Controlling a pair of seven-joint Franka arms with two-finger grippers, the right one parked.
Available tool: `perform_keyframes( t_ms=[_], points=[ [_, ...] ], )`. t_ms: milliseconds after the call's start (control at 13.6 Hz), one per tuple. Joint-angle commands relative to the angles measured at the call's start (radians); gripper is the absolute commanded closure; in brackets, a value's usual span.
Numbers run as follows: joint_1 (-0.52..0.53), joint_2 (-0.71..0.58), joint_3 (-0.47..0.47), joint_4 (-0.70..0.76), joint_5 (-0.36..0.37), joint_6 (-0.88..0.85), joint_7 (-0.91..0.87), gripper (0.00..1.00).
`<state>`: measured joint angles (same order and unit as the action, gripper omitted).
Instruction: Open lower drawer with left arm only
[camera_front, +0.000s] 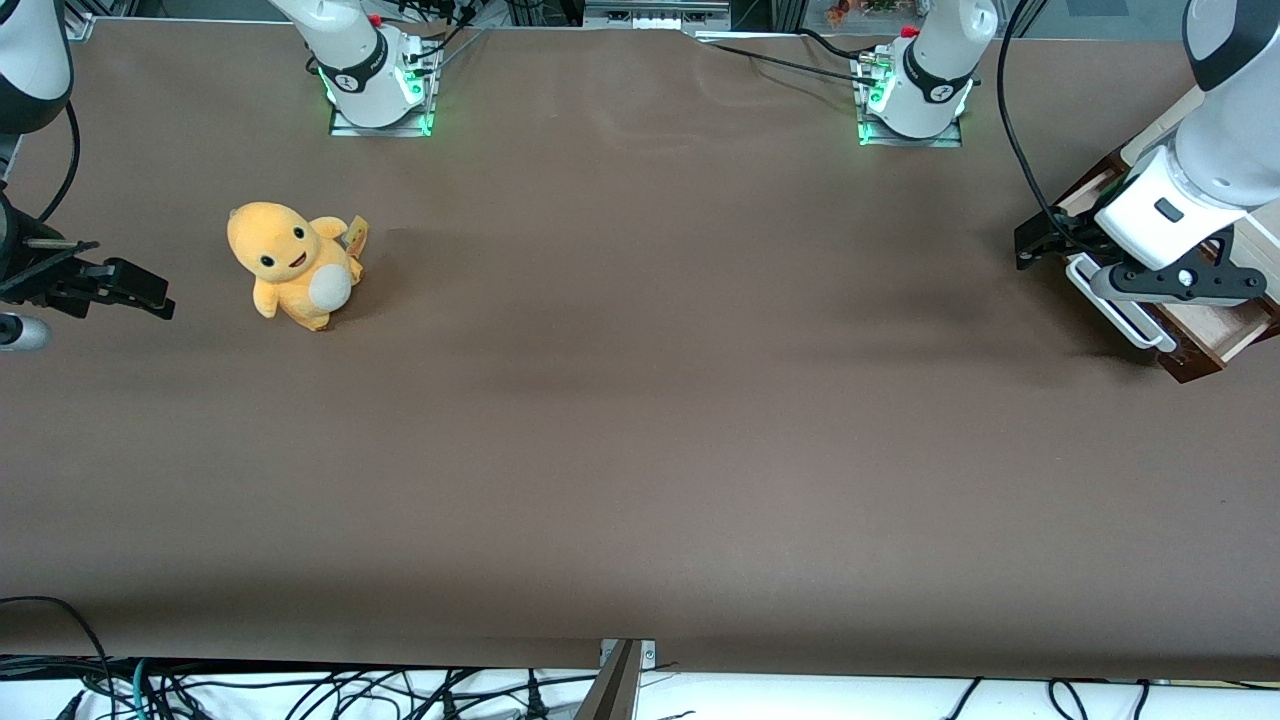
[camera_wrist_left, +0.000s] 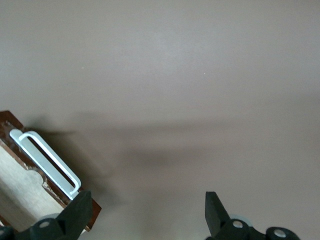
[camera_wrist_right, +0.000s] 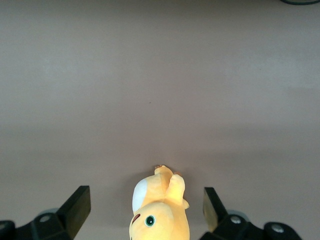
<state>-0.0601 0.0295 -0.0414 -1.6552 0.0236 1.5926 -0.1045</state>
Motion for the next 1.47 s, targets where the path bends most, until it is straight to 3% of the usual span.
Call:
perform_keyframes(
  t_ms=[0,147,441,735,1396],
  points=[
    [0.013,-0.088,0.002,-0.093,-0.013,0.07,-0.03,0.0],
    [0.035,-0.123,-0.023,-0.178,-0.039,0.127,-0.031,0.0],
    [0.081,-0.115,-0.113,-0.152,-0.036,0.142,-0.026,0.0],
    [0.083,-0.056,-0.101,-0.046,-0.042,0.052,-0.035,0.0],
    [0.019,-0.054,-0.041,-0.046,-0.031,0.052,0.012,0.0]
  ],
)
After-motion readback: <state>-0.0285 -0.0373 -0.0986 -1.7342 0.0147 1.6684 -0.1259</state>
